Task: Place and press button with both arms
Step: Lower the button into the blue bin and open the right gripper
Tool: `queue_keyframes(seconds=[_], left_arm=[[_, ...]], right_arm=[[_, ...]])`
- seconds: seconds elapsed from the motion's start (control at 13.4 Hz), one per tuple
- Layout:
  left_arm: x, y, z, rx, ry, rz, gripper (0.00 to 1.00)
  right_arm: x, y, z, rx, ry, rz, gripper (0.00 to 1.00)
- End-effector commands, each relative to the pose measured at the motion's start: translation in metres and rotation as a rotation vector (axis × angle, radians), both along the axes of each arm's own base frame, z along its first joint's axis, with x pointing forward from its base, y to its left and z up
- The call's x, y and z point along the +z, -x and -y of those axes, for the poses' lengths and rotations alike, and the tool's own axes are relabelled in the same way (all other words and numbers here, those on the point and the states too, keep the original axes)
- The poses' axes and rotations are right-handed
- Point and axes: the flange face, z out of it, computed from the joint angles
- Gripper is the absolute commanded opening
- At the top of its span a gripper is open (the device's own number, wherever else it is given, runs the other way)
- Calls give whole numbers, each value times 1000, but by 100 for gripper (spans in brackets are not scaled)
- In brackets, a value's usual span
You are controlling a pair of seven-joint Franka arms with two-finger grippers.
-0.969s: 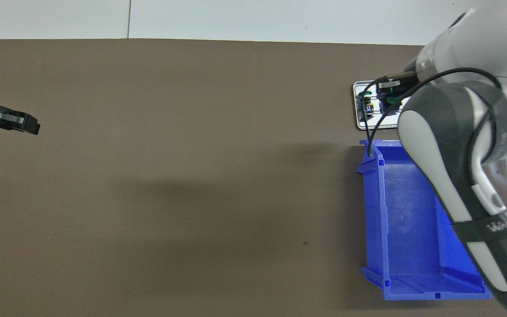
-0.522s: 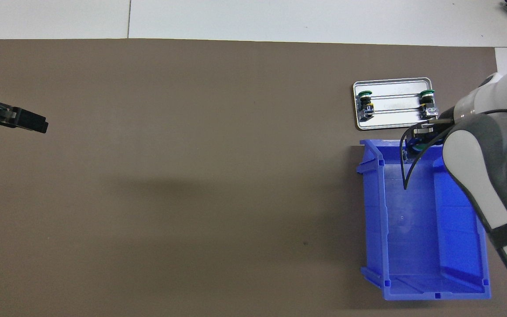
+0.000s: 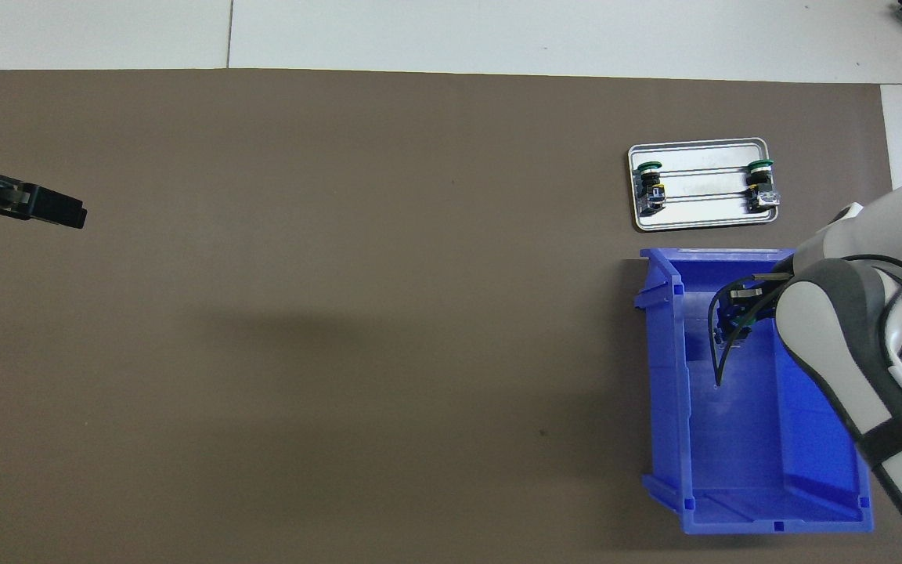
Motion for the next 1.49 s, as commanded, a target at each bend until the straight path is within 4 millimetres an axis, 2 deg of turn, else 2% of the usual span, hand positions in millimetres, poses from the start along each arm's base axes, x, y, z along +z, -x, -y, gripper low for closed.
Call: queue_keyframes(seconds=[0.0, 0.22, 0.3, 0.45, 0.75, 1.19, 1.27, 1.42], left_arm=[[-2, 0, -3, 0, 8, 9, 100], [-10, 5, -4, -4, 5, -3, 100], [-12, 6, -3, -2, 6, -9, 100], [-13, 7, -4, 6, 5, -14, 100], [-13, 7, -3, 4, 5, -15, 100], [-13, 7, -3, 4, 5, -15, 100], [-13, 7, -3, 4, 5, -15, 100], [-12, 7, -3, 4, 5, -14, 100]], right_arm=[[3, 9, 4, 4, -24, 25, 0], [4, -5, 4, 13, -10, 146, 0], [2, -7, -2, 20, -6, 184, 0], [-5, -1, -14, 10, -35, 178, 0], [-19, 17, -15, -2, -53, 164, 0], [-27, 24, -10, 12, -51, 173, 0], [-29, 27, -10, 11, -52, 165, 9], [-31, 30, -10, 1, -53, 151, 50]])
